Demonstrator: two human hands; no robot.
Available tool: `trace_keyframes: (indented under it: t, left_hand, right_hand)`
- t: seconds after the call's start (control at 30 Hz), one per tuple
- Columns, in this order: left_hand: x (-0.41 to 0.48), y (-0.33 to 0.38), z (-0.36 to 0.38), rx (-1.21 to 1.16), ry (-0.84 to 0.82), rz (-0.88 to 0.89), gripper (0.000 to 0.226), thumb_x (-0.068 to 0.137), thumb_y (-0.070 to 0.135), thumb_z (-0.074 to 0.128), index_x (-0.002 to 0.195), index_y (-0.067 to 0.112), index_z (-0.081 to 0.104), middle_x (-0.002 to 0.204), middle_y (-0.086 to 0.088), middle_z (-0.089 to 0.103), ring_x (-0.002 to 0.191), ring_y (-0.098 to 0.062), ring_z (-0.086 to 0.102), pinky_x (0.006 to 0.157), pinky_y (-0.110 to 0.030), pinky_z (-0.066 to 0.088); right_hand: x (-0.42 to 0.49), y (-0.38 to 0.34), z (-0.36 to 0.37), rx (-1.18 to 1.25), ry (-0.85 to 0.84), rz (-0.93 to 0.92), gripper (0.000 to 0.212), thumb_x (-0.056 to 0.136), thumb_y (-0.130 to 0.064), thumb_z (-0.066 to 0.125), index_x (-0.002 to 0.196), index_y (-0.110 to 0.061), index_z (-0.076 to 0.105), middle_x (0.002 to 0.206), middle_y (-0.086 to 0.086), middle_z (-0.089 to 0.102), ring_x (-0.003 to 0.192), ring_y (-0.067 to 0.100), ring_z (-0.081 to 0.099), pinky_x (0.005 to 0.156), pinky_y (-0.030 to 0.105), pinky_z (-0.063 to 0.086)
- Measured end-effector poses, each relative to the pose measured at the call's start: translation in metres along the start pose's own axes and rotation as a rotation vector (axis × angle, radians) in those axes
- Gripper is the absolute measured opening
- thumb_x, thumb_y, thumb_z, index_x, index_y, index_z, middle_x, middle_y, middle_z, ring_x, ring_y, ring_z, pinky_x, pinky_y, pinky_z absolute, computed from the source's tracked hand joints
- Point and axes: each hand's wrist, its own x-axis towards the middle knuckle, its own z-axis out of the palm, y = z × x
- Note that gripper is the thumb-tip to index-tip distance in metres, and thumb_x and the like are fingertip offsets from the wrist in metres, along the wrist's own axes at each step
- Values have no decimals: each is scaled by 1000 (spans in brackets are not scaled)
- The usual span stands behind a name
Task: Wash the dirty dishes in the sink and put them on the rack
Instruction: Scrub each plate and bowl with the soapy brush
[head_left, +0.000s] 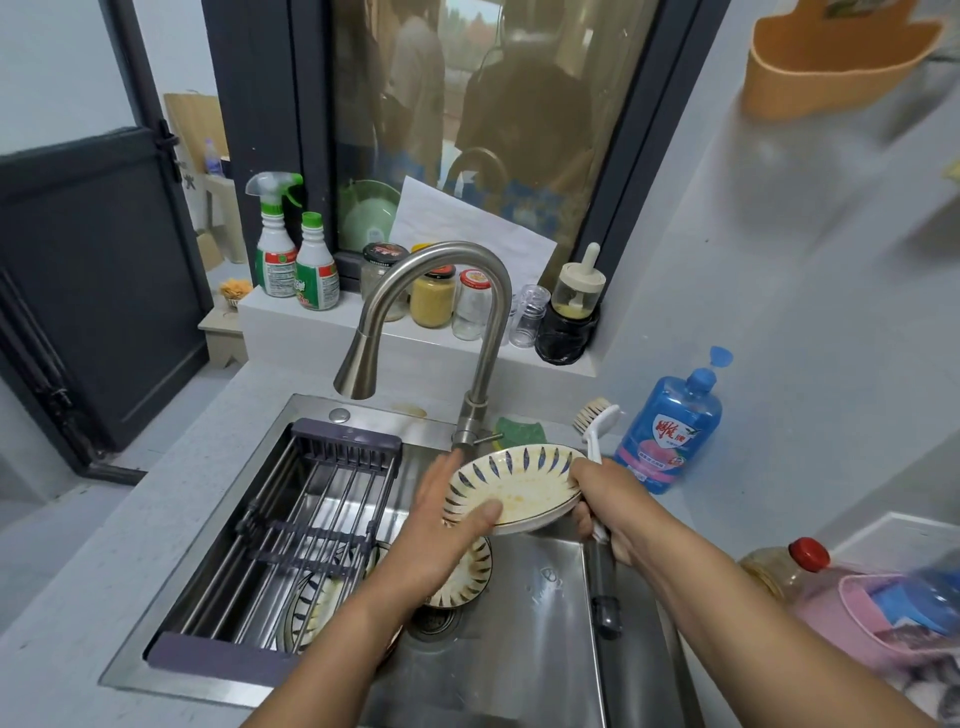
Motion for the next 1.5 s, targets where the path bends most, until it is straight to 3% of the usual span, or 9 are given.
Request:
trace_keyframes:
  t: [0.07, 0.23, 0.47, 0.57, 0.7, 0.9, 1.1, 1.27, 1.5]
  left_hand:
    - [7, -1, 1, 290, -87, 146, 80, 74, 58, 83, 143, 55, 44, 158, 30, 24, 151, 5, 8, 126, -34, 7]
    - [8, 19, 16, 653, -90, 345, 70, 84, 23, 73, 129, 68, 44, 130, 31, 61, 114, 3, 58, 94, -22, 48]
    - [7, 17, 20, 72, 155, 10, 48, 79, 0, 73, 111, 34, 64, 83, 5, 66, 66, -5, 60, 45, -16, 44]
    - [13, 10, 14, -83, 167, -71, 45, 78, -7, 74, 115, 14, 63, 93, 1, 69, 81, -10, 64, 54, -12, 48]
    - [13, 7, 16, -178, 186, -82, 48, 74, -13, 76, 113, 13, 64, 95, 1, 73, 88, -15, 67, 62, -14, 51]
    - [7, 4, 18, -276, 224, -73, 51, 61, 6, 82, 108, 21, 67, 99, 3, 75, 92, -14, 71, 72, -22, 55]
    - [10, 1, 21, -314, 212, -92, 49, 70, -13, 77, 111, 13, 66, 94, -1, 75, 81, -8, 71, 64, -18, 54]
    - [7, 0, 14, -468, 258, -93, 64, 55, 10, 78, 118, 16, 65, 108, -8, 76, 103, -29, 71, 87, -46, 60]
    - [8, 0, 0, -596, 212, -73, 61, 60, 2, 77, 120, 13, 66, 109, -13, 76, 103, -31, 72, 82, -44, 61]
  right_hand:
    - [4, -2, -1, -1, -7, 17, 21, 97, -12, 41, 104, -3, 58, 51, 3, 49, 35, 9, 40, 32, 16, 32]
    - [2, -11, 6, -88, -21, 35, 25, 99, -20, 44, 110, -2, 59, 56, 6, 55, 35, 10, 42, 33, 17, 35]
    - [-32, -25, -15, -649, -78, -428, 44, 106, -56, 30, 117, -29, 63, 75, 1, 67, 58, 17, 60, 58, 29, 49]
    - [-52, -27, -27, -1061, -124, -703, 40, 105, -56, 33, 139, -49, 54, 127, -11, 68, 118, 18, 61, 97, 34, 49]
    - [-79, -29, -17, -1543, -140, -808, 44, 103, -65, 22, 145, -57, 32, 131, -3, 65, 122, 26, 58, 96, 43, 47]
    - [-57, -54, -35, -1362, -32, -640, 40, 101, -67, 26, 137, -61, 42, 131, -4, 65, 115, 26, 62, 92, 44, 53]
    - [-80, -40, -7, -1579, -105, -775, 42, 105, -61, 25, 139, -48, 45, 124, 6, 66, 116, 32, 61, 83, 39, 45]
    - [-42, -44, -35, -1339, -52, -619, 40, 104, -59, 28, 135, -51, 52, 127, -4, 67, 116, 25, 61, 95, 43, 50]
    - [-24, -42, -48, -1210, -86, -549, 38, 104, -58, 34, 130, -48, 60, 125, -7, 68, 118, 21, 59, 106, 46, 44]
